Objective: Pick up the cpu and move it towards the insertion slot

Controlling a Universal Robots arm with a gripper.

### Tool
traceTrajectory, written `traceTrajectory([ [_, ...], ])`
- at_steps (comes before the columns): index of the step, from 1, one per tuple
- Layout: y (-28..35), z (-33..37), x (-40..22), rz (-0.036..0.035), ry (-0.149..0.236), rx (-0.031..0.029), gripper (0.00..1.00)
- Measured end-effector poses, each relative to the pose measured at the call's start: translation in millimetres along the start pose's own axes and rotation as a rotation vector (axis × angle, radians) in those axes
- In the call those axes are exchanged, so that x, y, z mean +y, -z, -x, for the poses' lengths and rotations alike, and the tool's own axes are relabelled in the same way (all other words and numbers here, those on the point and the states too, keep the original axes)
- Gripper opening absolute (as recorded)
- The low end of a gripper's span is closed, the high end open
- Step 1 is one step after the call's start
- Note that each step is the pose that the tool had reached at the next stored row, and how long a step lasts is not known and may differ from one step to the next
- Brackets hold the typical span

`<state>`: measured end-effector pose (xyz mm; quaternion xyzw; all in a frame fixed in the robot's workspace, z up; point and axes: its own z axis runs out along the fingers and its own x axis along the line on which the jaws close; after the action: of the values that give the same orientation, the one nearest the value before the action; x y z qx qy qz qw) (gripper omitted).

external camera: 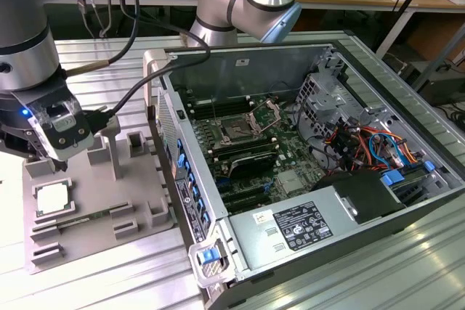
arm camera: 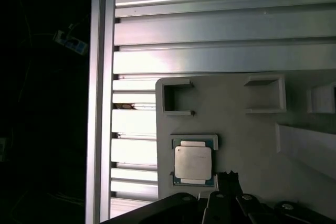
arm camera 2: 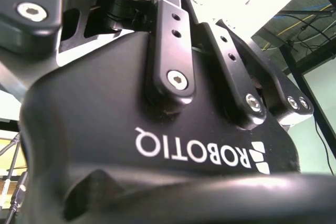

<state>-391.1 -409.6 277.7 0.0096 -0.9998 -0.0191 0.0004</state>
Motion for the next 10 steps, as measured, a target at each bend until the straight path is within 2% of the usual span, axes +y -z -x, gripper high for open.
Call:
traceTrajectory([
  [10, -2.5, 0.0, -0.1, 0.0000, 0.000, 0.0000, 0.11],
])
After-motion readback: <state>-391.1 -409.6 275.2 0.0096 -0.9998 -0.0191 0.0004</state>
